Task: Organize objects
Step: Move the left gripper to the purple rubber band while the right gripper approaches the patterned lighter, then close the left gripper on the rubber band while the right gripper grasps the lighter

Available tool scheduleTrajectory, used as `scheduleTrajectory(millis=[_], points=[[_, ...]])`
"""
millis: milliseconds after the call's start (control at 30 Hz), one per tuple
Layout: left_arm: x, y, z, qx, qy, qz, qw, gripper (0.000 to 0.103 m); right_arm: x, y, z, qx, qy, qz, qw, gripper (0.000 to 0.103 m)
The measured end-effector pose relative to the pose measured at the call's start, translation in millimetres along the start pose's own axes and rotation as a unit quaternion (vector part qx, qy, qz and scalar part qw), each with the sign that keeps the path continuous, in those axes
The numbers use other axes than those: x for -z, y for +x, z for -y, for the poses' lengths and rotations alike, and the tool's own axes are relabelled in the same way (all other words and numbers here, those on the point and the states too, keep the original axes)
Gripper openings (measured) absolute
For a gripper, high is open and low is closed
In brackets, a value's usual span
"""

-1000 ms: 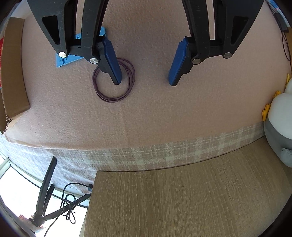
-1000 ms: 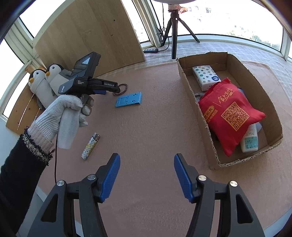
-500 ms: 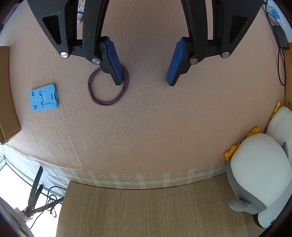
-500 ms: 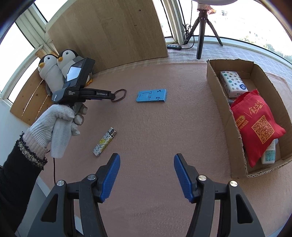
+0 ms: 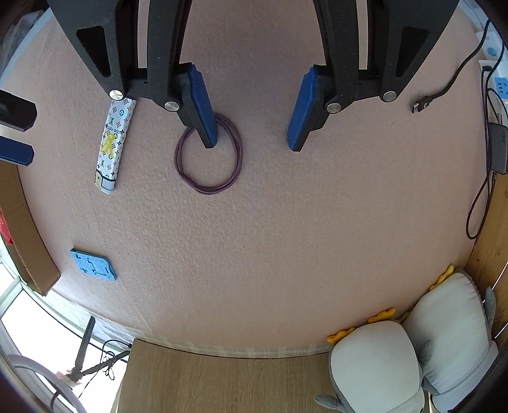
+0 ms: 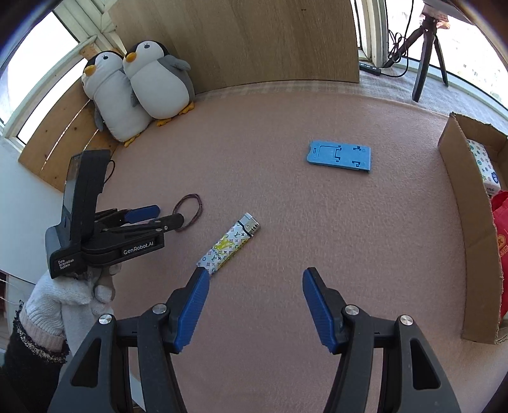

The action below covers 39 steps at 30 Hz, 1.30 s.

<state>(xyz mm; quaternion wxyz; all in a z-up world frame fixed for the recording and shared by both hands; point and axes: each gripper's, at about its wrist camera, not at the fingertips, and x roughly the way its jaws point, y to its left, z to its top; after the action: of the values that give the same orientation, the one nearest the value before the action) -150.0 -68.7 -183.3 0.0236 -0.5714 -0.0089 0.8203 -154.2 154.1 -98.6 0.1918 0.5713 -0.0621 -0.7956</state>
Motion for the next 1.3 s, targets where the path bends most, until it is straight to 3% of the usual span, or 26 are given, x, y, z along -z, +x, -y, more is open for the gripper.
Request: scheduleTrajectory(millis=[67,200,433,600,833,1033,1300], points=[[6,-6,-5,0.012,-0.011,0.002,0.9999,0.042,-7,17,-8,-0.006,0.007,-0.016,1.000,0.057],[13,-12,-11,0.042,-0.036,0.007,0.9984,0.042,-19,45,-20,0.010,0.025,-0.039,0.999,0.057],[17,-15,-11,0.055,-0.028,0.014,0.9980,0.042,-28,73,-38,0.052,0.007,-0.061,0.997,0.056],[-7,5,-12,0.052,-0.007,0.014,0.9985,0.042,-27,82,-43,0.086,-0.033,-0.065,0.994,0.040],[-14,13,0,0.046,0.018,0.004,0.9988,0.029,-21,75,-33,0.101,-0.068,-0.073,0.990,0.021],[-14,13,6,0.053,0.027,0.004,0.9982,0.005,-18,66,-15,0.093,-0.069,-0.068,0.991,0.020],[1,10,10,0.084,-0.018,0.014,0.9962,0.001,-10,58,-9,0.082,-0.054,-0.050,0.994,0.020]])
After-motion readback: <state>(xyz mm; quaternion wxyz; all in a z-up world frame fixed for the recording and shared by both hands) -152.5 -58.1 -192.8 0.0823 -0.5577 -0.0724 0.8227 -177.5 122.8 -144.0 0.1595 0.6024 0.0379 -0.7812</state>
